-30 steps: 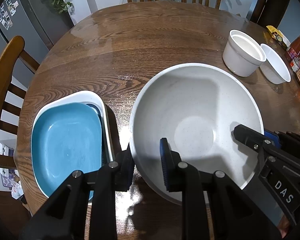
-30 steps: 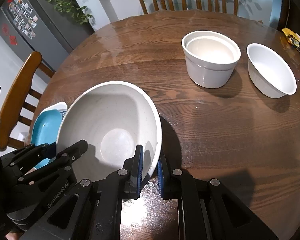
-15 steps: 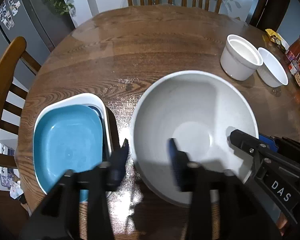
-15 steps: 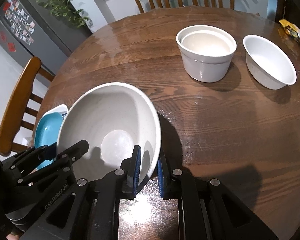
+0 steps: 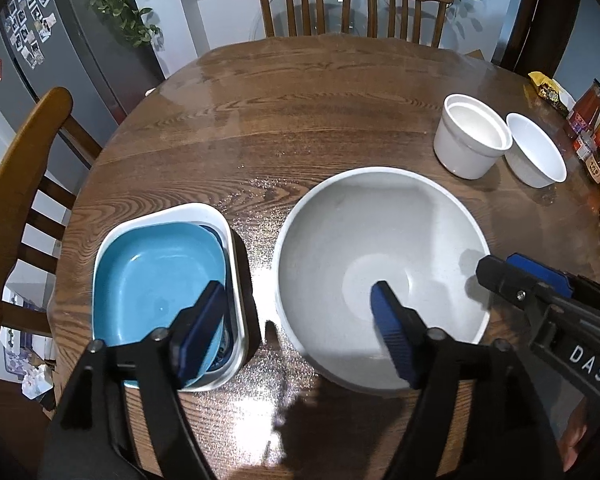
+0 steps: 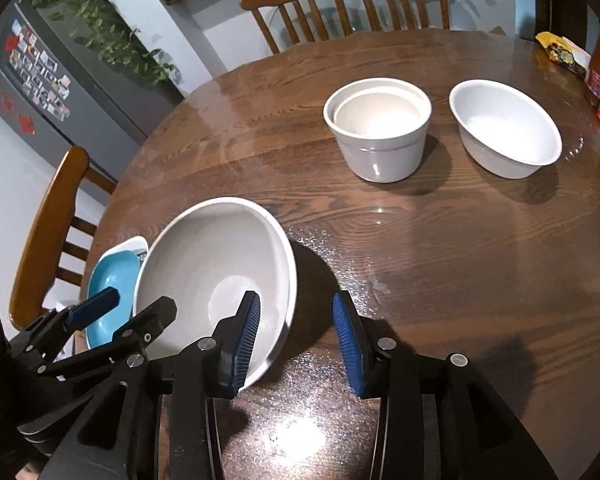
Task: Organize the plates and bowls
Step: 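Lower the large white bowl onto the table and open both grippers, then move both grippers to the rim of the smaller white bowl, then close both grippers on the smaller white bowl rim, then lift the smaller white bowl with both grippers toward the large white bowl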
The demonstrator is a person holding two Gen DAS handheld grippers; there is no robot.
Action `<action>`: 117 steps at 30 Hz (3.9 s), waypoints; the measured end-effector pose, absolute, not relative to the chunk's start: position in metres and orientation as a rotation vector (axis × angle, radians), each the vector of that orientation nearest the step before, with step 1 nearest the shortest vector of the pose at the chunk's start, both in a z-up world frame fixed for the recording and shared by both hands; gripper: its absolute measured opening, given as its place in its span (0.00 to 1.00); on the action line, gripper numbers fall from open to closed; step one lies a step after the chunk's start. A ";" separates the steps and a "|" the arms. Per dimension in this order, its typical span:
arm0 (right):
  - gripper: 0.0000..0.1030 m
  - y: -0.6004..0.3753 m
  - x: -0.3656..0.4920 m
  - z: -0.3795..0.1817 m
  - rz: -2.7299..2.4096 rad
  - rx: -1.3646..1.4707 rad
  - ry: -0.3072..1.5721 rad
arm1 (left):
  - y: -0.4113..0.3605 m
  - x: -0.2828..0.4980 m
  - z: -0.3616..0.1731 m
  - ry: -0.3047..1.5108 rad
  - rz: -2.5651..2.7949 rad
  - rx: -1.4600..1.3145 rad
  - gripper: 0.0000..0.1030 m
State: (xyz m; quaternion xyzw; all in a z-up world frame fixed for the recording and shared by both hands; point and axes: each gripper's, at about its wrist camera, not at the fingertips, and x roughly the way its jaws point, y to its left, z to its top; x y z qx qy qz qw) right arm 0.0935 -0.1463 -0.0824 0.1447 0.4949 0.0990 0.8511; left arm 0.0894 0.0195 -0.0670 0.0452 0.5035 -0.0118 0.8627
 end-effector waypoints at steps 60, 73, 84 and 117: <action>0.51 -0.361 0.137 -0.052 -0.002 0.253 0.944 | -0.188 0.139 -0.059 0.987 -0.027 -0.107 0.88; 0.49 -0.366 0.202 -0.093 0.028 0.249 1.031 | -0.209 0.187 -0.086 1.051 0.009 -0.160 0.58; 0.18 -0.358 0.217 -0.107 0.085 0.248 1.086 | -0.209 0.190 -0.097 1.073 -0.044 -0.135 0.29; 0.09 -0.331 0.129 -0.063 0.154 0.319 0.972 | -0.178 0.126 -0.061 0.961 -0.181 -0.016 0.12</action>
